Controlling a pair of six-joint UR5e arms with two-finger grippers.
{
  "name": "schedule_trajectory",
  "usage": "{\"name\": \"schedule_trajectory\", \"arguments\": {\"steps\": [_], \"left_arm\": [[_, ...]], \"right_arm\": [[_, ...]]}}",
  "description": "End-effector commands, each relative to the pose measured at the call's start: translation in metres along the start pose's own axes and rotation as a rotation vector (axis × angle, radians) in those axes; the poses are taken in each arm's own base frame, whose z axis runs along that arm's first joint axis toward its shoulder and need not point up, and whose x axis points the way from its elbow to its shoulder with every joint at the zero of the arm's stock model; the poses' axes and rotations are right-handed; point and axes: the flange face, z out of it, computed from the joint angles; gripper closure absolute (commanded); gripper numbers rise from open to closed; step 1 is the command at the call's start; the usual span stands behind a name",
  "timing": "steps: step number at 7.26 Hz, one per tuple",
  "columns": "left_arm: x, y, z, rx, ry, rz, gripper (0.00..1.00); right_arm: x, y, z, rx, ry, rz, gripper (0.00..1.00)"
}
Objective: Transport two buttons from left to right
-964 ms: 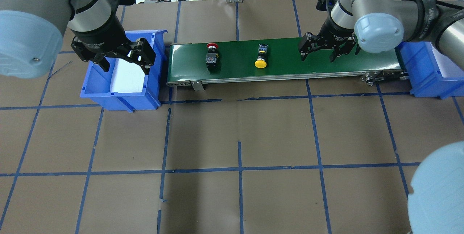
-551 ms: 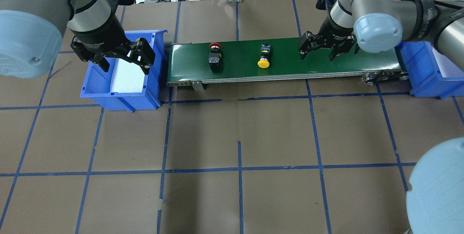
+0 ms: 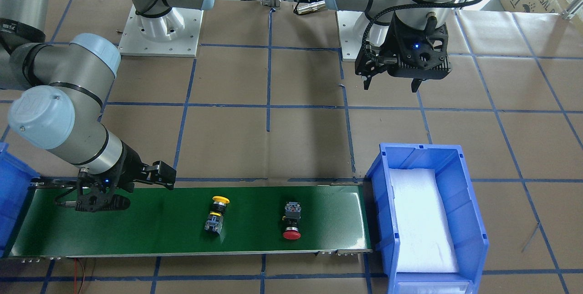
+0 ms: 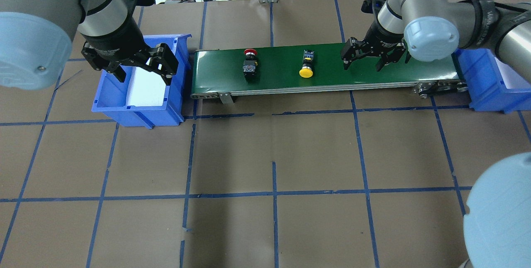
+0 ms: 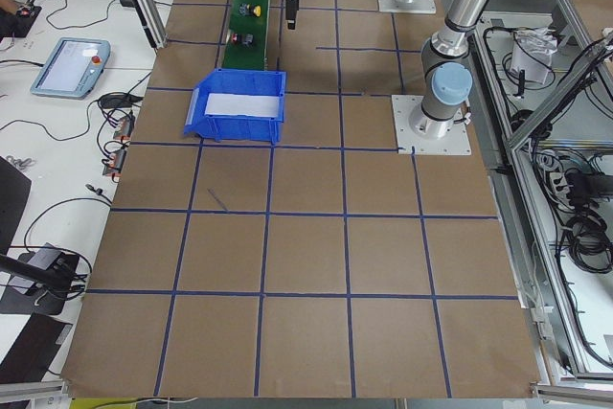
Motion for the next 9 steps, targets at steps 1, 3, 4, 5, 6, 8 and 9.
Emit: {"name": "schedule_trajectory", "arguments": {"steps": [1, 3, 4, 5, 6, 8, 9], "left_arm": [[0.0, 0.0, 0.0, 0.0, 0.0, -0.001, 0.0], [0.001, 0.0, 0.0, 0.0, 0.0, 0.002, 0.0], [0.0, 0.0, 0.0, 0.0, 0.0, 0.001, 0.0], [0.0, 0.0, 0.0, -0.001, 0.0, 0.001, 0.0], [0.0, 0.0, 0.0, -0.001, 0.0, 0.001, 0.0], [-0.001, 0.0, 0.0, -0.002, -0.001, -0.001, 0.0], [-0.001, 0.0, 0.0, 0.0, -0.002, -0.001, 0.0]], "right_arm": [[0.0, 0.001, 0.002, -0.005, -0.002, 0.002, 0.0], [0.002, 0.0, 0.002, -0.003, 0.003, 0.0, 0.0], [0.001, 0.0, 0.001, -0.002, 0.001, 0.002, 0.0], [0.009, -0.003, -0.003, 0.007, -0.001, 0.013, 0.0], [0.016, 0.0, 0.001, -0.004, -0.01, 0.026, 0.0], [0.016, -0.001, -0.001, -0.001, -0.01, 0.028, 0.0], [0.016, -0.001, -0.001, -0.001, -0.01, 0.028, 0.0]]}}
